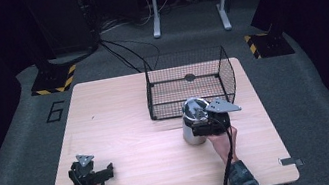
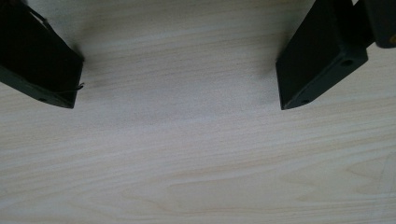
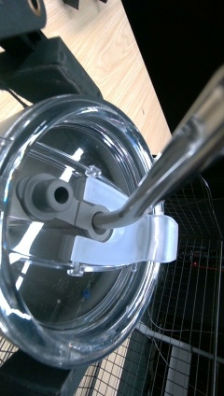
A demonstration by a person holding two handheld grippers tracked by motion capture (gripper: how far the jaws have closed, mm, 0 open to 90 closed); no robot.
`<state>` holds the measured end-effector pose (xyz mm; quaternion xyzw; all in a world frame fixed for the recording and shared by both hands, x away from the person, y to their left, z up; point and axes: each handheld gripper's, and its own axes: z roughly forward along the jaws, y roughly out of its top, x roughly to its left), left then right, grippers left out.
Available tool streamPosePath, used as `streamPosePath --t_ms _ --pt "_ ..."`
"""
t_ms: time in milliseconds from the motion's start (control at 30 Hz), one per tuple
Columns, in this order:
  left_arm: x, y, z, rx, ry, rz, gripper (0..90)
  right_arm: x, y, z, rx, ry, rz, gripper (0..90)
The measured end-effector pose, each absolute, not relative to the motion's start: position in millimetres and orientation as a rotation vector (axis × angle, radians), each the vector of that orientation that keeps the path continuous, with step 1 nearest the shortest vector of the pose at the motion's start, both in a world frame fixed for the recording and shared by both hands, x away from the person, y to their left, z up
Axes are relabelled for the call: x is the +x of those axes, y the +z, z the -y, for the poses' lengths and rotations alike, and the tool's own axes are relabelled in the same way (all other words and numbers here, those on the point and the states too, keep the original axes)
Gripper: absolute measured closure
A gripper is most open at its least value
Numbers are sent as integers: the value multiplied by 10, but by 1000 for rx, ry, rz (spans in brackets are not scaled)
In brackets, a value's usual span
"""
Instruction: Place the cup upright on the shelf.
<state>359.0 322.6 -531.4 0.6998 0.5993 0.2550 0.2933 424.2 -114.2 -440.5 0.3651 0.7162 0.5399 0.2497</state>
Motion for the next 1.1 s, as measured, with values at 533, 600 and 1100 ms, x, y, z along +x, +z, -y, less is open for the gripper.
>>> streamPosePath --t_ms 533,600,1100 --pt "3592 -5320 -3223 1858 693 -1591 3 4198 -4205 1268 992 1460 -1933 31" --pt "3592 -5321 -3223 1857 693 -1591 3 4192 -4179 1293 987 1456 -1936 31" --pt "3592 -5321 -3221 1856 693 -1590 3 4182 -4024 1413 1008 1450 -1929 31"
